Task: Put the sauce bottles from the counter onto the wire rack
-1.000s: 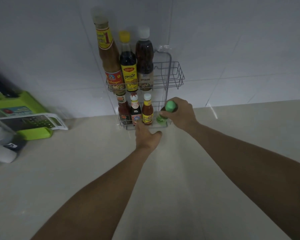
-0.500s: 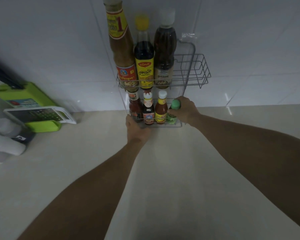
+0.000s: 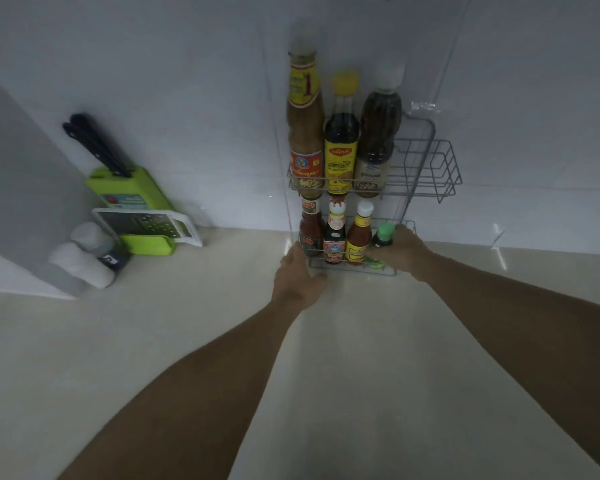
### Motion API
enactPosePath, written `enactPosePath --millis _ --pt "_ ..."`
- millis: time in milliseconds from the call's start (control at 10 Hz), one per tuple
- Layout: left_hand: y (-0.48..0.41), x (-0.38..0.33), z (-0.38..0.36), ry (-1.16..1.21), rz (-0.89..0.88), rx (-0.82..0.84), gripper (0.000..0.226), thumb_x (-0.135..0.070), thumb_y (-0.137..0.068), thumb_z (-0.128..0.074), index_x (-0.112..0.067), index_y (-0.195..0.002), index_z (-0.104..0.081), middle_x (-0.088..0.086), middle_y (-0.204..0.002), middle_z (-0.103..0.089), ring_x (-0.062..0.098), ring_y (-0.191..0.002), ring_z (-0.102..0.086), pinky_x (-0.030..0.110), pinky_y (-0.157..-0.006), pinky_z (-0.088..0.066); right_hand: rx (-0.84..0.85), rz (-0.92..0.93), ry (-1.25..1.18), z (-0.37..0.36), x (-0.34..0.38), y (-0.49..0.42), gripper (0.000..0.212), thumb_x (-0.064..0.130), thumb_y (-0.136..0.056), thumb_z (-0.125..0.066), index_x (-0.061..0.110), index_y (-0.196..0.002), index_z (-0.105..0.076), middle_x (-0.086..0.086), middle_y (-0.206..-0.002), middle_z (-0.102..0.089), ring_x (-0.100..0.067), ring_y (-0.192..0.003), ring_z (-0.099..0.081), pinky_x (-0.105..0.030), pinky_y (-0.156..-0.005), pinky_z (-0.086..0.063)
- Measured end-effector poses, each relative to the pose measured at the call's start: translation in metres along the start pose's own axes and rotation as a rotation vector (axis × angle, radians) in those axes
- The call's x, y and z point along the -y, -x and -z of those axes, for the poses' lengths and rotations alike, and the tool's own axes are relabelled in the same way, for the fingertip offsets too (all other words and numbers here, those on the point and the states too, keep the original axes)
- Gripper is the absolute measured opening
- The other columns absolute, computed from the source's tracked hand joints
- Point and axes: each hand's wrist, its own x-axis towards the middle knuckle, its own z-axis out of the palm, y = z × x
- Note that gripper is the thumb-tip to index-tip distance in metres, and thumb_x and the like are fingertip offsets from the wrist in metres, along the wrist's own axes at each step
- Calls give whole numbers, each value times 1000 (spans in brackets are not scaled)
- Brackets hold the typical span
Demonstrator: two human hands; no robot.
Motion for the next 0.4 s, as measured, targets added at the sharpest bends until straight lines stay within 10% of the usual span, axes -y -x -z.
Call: enactPosePath --millis 200,400 --pt "31 -18 48 -298 -105 -3 72 -46 -95 -45 -23 -159 -22 6 -162 -34 31 -150 -27 50 -122 -15 -38 38 171 19 77 115 59 61 -79 -71 15 -115 -66 -13 -112 -69 -26 -89 -59 -30 -77 -45" --pt "74 -59 97 -464 -191 3 74 -65 -99 -15 -27 -162 -9 6 -170 -14 33 -156 -9 54 -124 1 -114 21 357 33 90 170 130 107 -50 -23 26 -151 -34 -10 -157 -36 -37 -141 -36 -53 -114 -28"
